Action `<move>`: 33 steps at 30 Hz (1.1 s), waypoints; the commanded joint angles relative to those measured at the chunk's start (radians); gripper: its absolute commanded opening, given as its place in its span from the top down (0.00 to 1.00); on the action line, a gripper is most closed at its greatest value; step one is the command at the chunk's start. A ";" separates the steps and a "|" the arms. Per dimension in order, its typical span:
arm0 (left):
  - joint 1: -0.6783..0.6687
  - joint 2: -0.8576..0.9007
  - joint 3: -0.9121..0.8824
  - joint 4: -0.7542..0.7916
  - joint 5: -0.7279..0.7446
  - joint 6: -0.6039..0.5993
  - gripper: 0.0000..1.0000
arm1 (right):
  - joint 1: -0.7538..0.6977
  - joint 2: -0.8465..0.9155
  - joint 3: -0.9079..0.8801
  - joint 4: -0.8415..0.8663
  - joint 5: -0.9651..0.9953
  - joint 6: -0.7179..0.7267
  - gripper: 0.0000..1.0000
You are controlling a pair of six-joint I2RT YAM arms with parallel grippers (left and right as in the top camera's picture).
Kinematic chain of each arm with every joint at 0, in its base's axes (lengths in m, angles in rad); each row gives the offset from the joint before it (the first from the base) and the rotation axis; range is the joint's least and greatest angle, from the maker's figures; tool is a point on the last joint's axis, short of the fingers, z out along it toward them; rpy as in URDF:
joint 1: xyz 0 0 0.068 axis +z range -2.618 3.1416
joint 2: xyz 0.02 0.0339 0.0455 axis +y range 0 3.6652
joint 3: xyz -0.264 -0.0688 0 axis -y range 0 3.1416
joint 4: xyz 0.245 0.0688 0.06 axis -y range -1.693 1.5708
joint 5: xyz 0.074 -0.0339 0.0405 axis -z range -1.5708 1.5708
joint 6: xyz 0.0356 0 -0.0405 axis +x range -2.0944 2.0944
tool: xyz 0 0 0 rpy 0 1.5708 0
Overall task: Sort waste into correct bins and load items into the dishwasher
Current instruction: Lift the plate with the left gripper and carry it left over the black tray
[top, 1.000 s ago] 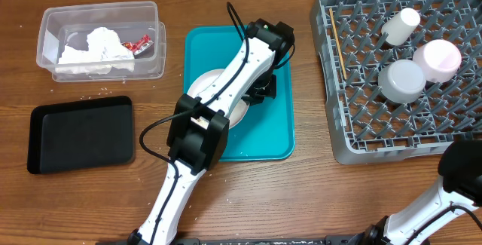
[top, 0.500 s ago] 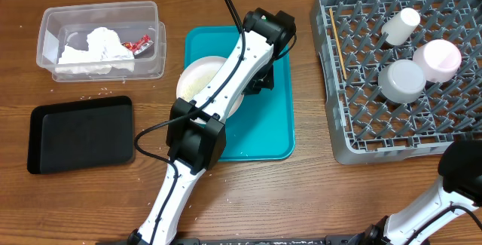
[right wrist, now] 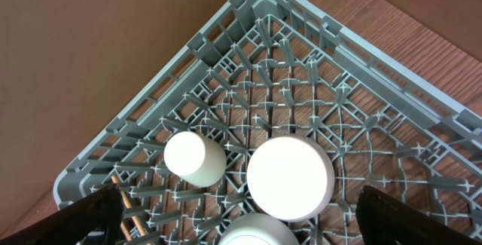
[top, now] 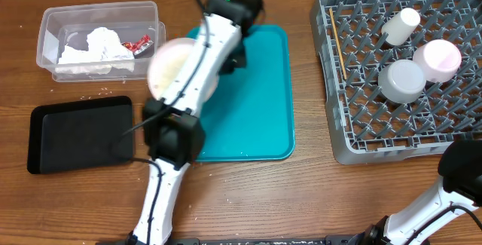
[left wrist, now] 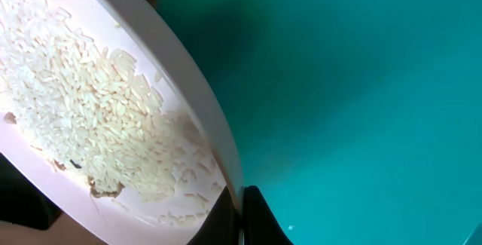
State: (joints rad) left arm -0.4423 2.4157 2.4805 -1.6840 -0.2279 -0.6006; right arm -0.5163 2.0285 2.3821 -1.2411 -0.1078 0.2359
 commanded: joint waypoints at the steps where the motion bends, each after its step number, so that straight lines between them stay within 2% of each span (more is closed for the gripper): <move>1: 0.072 -0.109 0.026 -0.006 -0.047 -0.016 0.96 | -0.001 -0.005 0.008 0.005 -0.005 0.007 0.00; 21: 0.410 -0.137 0.023 -0.006 0.041 -0.017 0.96 | -0.001 -0.006 0.008 0.005 -0.005 0.007 0.00; 33: 0.524 -0.140 0.021 -0.006 0.177 -0.005 0.96 | -0.001 -0.006 0.008 0.005 -0.005 0.007 0.00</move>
State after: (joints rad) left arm 0.0700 2.3123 2.4851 -1.6855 -0.1036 -0.6037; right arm -0.5163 2.0285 2.3821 -1.2411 -0.1081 0.2356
